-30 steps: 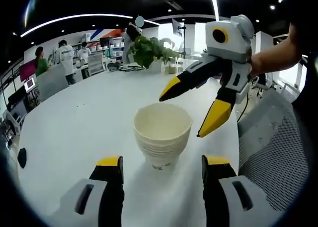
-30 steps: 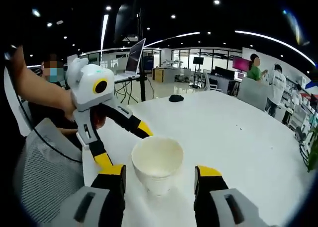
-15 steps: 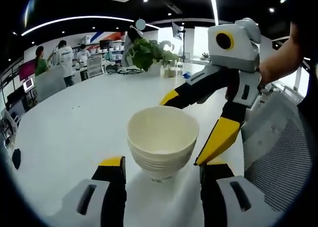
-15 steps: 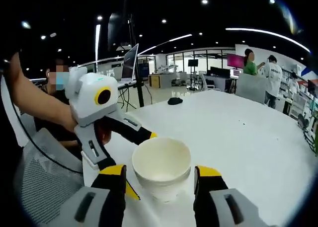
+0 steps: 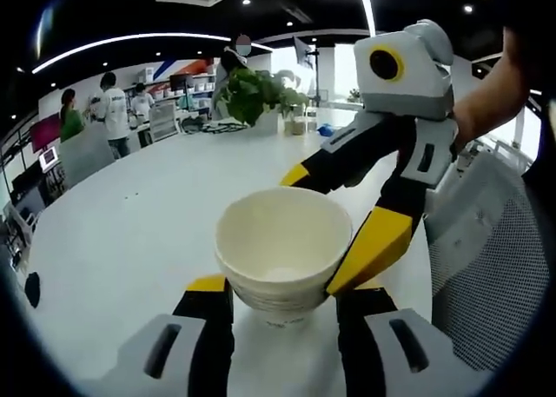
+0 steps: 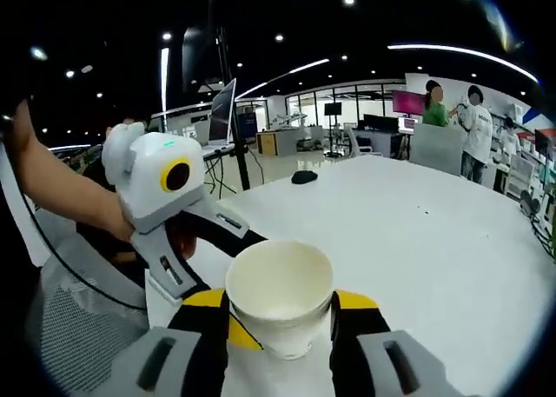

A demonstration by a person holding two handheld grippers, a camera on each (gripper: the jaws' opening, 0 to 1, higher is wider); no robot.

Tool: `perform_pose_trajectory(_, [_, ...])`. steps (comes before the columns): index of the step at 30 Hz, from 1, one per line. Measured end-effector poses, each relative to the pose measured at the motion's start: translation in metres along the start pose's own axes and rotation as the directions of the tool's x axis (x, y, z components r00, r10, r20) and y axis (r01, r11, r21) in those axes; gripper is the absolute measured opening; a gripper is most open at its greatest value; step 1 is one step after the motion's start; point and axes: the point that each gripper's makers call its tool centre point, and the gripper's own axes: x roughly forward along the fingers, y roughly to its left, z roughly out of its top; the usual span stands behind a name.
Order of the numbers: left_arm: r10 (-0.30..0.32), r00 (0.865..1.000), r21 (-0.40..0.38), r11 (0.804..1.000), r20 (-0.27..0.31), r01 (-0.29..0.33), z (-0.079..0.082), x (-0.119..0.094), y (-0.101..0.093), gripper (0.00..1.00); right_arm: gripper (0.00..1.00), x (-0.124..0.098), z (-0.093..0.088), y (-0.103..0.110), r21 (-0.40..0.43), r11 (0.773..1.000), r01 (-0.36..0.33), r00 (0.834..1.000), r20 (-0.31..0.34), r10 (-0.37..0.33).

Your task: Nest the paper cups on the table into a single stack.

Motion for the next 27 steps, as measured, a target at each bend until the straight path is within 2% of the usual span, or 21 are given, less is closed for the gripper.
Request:
perform_pose_trajectory(11, [0.011,1.000,0.030,1.000,0.011,-0.011,0.015,-0.002,0.015,0.45,0.45,0.004,0.019,-0.009,-0.008,1.000,0.006,1.000,0.025,-0.006])
perform_pose_trajectory(20, [0.023,1.000,0.037,0.999,0.010,-0.023,0.023,0.004,0.034,0.45,0.45,0.013,0.030,-0.018,-0.025,1.000,0.013,1.000,0.026,-0.012])
perform_pose_trajectory(27, [0.026,1.000,0.038,0.999,0.001,-0.026,0.024,0.013,0.055,0.45,0.45,0.025,0.036,-0.038,-0.014,0.999,0.028,0.999,0.027,-0.028])
